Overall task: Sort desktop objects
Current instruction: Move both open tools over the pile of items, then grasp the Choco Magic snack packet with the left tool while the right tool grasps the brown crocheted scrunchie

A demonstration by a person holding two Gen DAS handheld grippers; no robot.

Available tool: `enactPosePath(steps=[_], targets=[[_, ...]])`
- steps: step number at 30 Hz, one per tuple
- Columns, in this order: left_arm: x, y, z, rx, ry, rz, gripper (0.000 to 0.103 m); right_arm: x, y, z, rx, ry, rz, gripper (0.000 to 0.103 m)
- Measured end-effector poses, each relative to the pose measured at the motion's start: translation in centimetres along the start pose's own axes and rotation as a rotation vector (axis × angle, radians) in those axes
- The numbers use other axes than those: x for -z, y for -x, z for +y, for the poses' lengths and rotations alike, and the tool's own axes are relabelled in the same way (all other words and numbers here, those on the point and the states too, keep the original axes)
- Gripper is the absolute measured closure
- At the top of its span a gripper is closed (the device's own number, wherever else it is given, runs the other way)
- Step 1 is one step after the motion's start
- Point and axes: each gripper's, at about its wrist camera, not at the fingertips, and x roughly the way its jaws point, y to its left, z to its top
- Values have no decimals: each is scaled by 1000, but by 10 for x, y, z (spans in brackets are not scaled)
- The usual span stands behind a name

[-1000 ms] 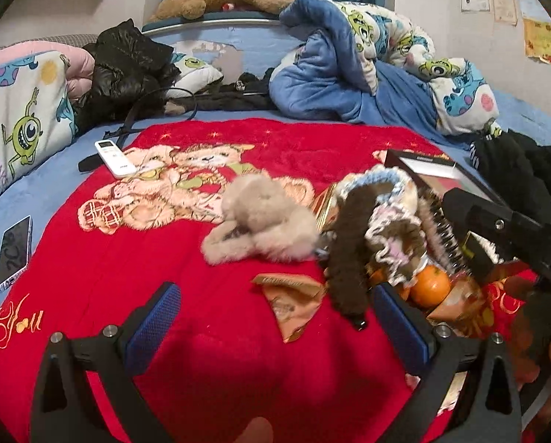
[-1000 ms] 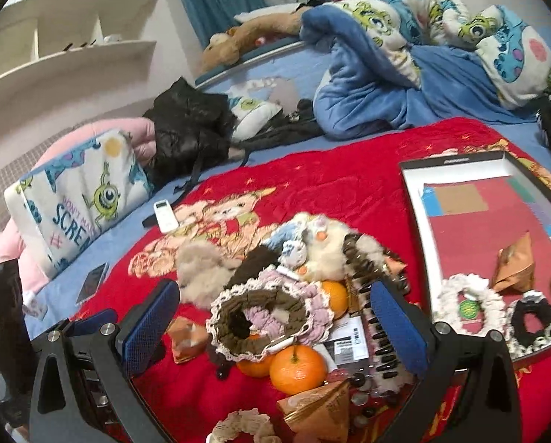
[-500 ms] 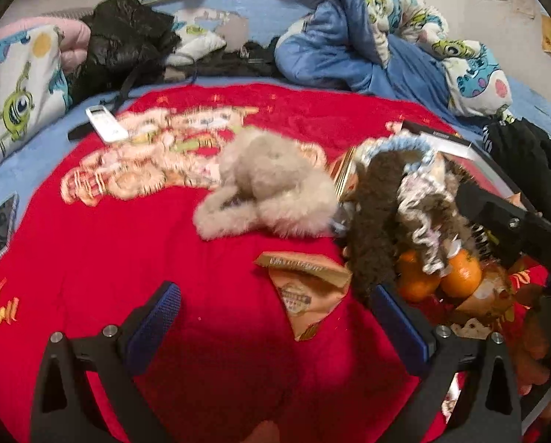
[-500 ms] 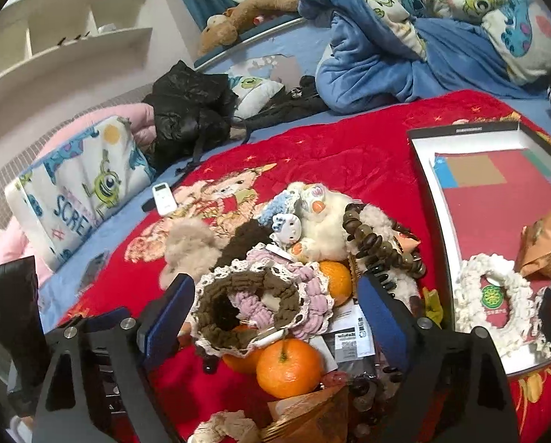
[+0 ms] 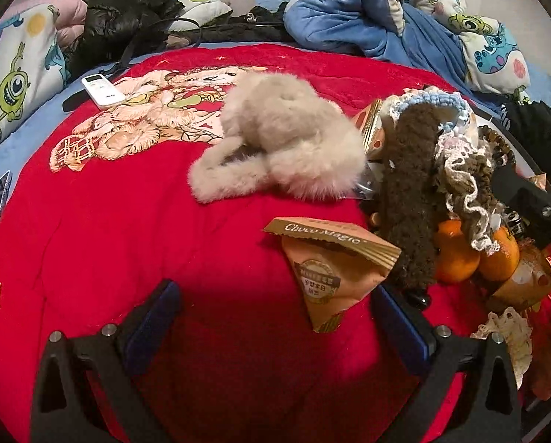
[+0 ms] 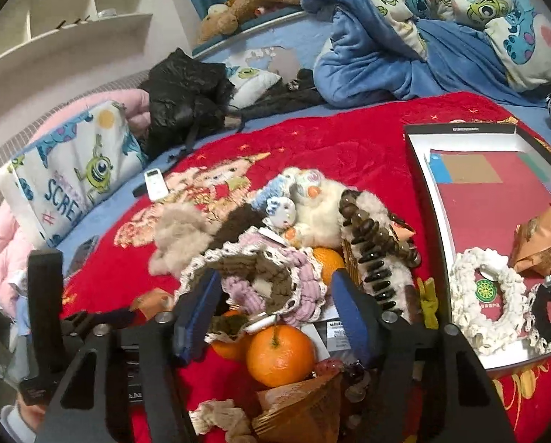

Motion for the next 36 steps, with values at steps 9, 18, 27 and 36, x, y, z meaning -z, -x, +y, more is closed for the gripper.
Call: enactPosePath(steps=[9, 18, 27, 36], targets=[[-2, 1, 2, 7, -1, -15, 6, 3, -4, 4, 12, 15, 21, 52], [1, 16, 6, 17, 30, -93, 52, 6, -2, 14, 48, 67, -2, 77], [10, 25, 34, 113, 154, -150, 65, 6, -6, 4, 39, 26, 22, 90], [14, 34, 20, 80, 84, -187, 89, 9, -2, 13, 68, 51, 4, 95]])
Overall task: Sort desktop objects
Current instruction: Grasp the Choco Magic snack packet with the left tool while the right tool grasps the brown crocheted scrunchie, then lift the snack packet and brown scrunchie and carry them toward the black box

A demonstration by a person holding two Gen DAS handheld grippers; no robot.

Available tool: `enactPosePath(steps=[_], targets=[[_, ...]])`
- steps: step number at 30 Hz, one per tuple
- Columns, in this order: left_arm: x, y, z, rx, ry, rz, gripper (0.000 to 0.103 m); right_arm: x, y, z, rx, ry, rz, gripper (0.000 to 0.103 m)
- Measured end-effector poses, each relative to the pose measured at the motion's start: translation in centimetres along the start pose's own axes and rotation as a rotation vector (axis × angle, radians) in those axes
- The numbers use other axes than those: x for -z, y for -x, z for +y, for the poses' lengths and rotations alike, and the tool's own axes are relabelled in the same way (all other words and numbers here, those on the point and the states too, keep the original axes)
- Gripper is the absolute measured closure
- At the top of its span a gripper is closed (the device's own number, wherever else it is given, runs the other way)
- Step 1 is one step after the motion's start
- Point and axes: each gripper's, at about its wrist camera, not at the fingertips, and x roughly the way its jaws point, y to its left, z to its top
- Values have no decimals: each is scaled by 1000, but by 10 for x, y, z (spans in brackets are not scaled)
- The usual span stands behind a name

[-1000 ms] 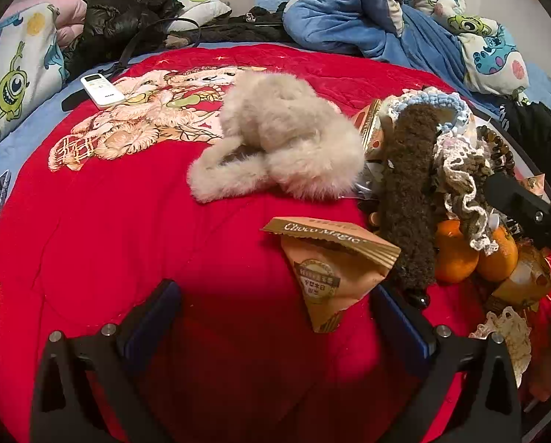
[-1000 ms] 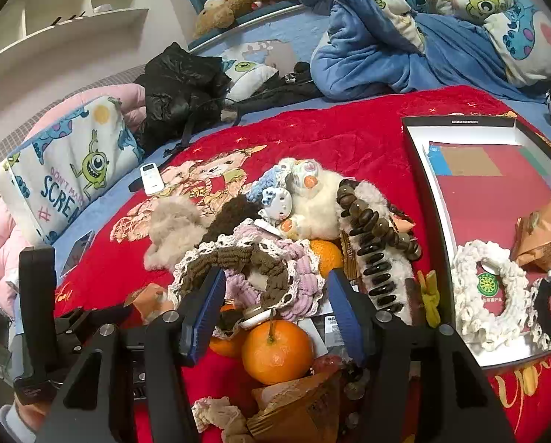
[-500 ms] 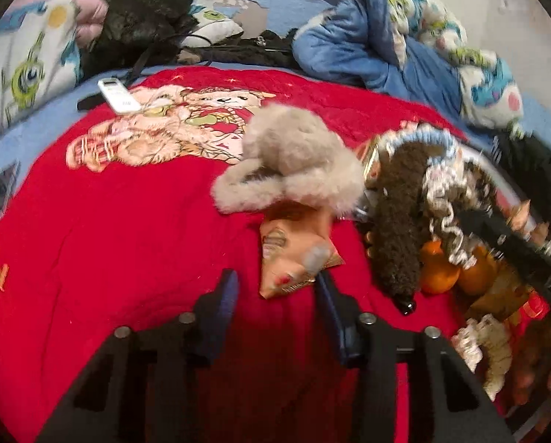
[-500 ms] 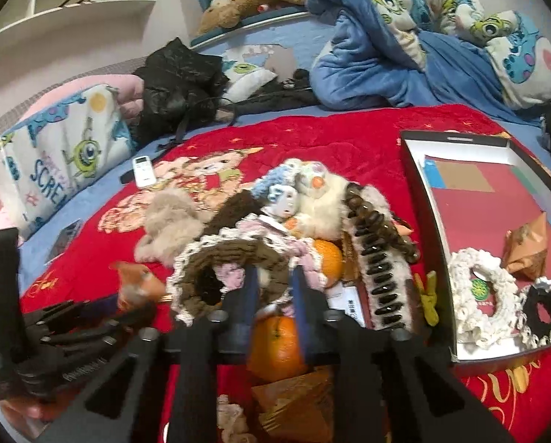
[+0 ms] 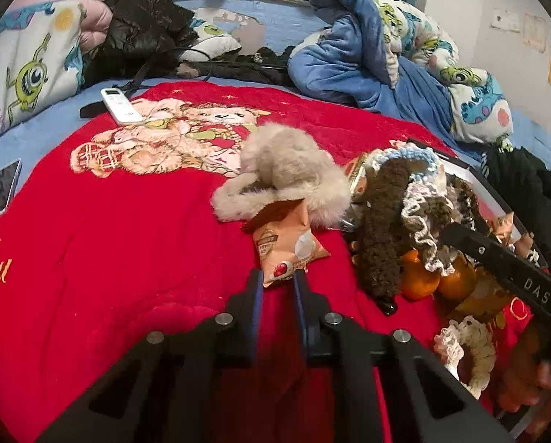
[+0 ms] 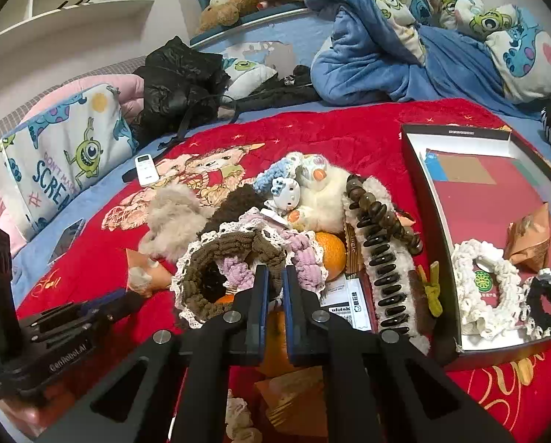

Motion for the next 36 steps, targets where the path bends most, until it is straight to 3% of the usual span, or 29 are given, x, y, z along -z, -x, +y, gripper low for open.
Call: enactPosePath(steps=[9, 25, 36], targets=[[3, 11, -1, 36, -9, -25, 97, -1, 7, 1, -16, -31, -19, 96], [6, 20, -1, 70, -11, -43, 100, -7, 27, 2, -57, -66, -67, 98], [10, 18, -4, 65, -22, -16, 99, -2, 11, -4, -88, -100, 16, 93]])
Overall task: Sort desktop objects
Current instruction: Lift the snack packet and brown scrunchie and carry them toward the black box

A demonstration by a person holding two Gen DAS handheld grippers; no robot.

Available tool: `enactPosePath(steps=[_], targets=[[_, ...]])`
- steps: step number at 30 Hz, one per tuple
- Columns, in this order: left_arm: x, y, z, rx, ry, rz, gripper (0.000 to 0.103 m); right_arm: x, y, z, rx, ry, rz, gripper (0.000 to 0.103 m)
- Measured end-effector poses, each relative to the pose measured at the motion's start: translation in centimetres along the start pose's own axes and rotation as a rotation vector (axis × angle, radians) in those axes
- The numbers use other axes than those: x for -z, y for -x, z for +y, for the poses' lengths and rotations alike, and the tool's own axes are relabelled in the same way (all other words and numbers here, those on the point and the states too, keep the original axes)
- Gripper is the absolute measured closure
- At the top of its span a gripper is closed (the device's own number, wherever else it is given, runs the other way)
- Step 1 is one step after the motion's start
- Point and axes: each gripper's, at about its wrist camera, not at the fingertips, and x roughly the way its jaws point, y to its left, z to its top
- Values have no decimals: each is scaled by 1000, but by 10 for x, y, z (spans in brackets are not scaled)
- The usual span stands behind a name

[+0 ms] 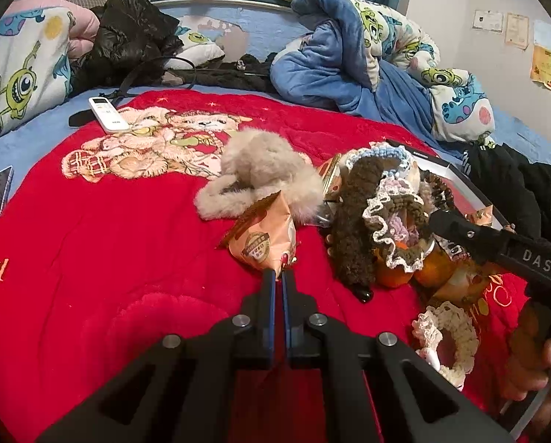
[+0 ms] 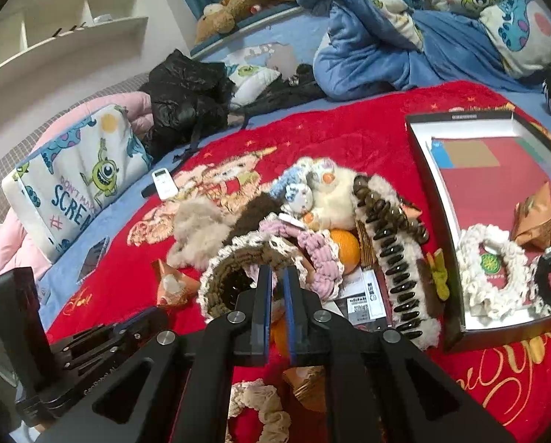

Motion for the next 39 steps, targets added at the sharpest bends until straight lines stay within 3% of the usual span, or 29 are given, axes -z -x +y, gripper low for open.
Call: enactPosePath(steps=[8, 13, 14, 16, 17, 23, 30, 32, 39], targets=[[-1, -7, 8, -25, 33, 28, 99, -1, -9, -5, -7, -15, 28, 89], [-1, -11, 14, -3, 73, 56, 92, -1, -17, 1, 11, 19, 46, 83], [-1, -11, 14, -3, 69, 54, 90, -1, -18, 1, 15, 23, 47, 82], [-2, -12, 11, 0, 48, 52, 69, -2, -21, 1, 15, 26, 55, 79], [-2, -11, 9, 4, 37, 47, 65, -3, -23, 0, 14, 27, 58, 76], [-9, -13, -4, 2, -26, 39, 54, -7, -35, -7, 18, 15, 81, 73], [-24, -39, 7, -27, 49, 102, 54, -7, -39, -6, 20, 9, 78, 72], [-24, -45, 9, -57, 58, 116, 66, -8, -40, -5, 24, 12, 86, 72], [-23, -40, 6, -72, 47, 92, 75, -6, -37, -6, 18, 0, 95, 91]])
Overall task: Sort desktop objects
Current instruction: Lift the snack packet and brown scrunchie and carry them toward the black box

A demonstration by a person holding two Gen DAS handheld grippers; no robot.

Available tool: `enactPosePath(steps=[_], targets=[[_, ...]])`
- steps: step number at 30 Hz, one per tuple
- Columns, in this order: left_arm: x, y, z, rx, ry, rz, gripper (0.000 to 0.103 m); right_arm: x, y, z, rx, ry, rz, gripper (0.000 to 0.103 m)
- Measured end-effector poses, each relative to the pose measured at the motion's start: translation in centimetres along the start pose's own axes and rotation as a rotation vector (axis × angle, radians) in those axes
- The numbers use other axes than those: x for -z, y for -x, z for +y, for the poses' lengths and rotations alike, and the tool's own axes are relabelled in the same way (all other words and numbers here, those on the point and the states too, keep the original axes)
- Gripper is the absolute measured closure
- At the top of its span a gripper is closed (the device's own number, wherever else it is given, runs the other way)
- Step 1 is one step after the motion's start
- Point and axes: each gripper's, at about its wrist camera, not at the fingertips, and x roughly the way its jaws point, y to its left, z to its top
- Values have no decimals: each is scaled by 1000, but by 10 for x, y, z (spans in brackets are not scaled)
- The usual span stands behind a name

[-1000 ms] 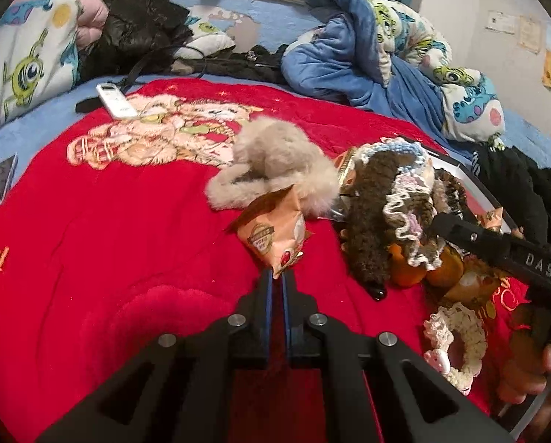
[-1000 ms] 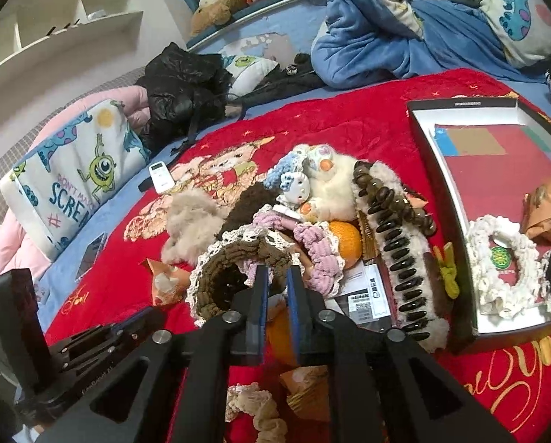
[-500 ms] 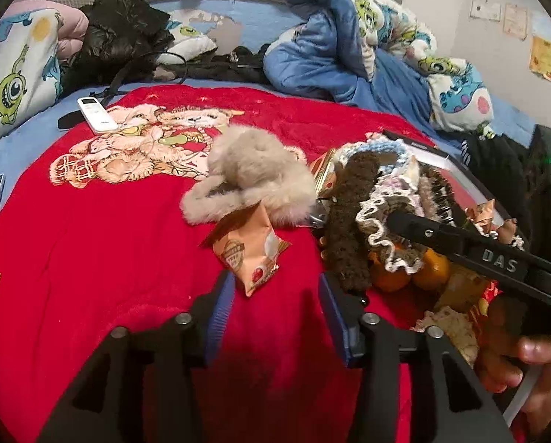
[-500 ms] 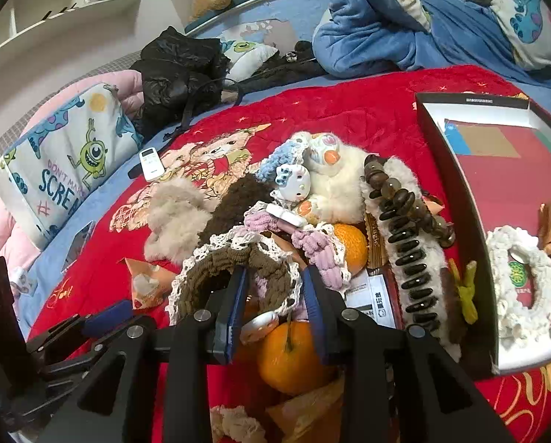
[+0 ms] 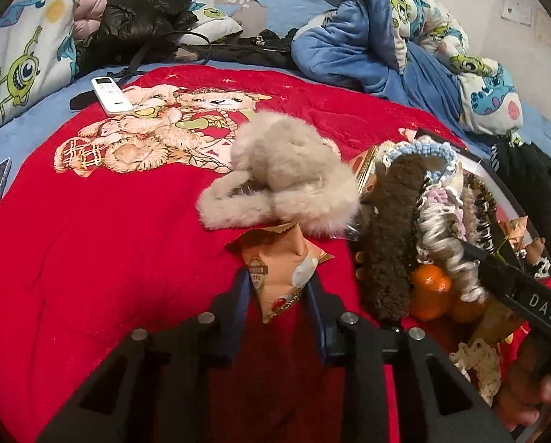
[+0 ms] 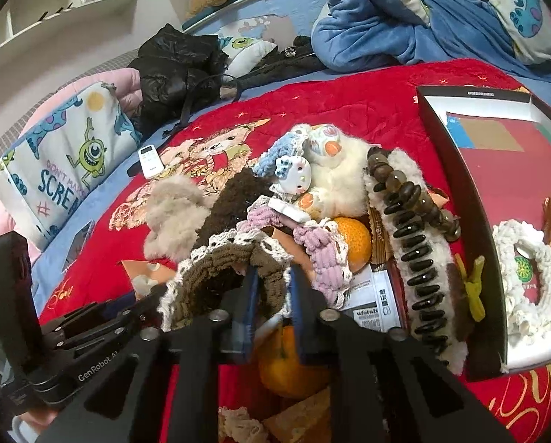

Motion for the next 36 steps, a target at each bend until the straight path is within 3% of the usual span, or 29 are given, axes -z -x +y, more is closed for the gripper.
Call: enactPosePath(steps=[17, 36], targets=[[16, 42, 6, 43, 11, -80, 79, 4, 30, 4, 0, -47, -79, 93], [22, 71, -58, 138, -64, -115, 79, 4, 89, -17, -7, -38, -184, 93]])
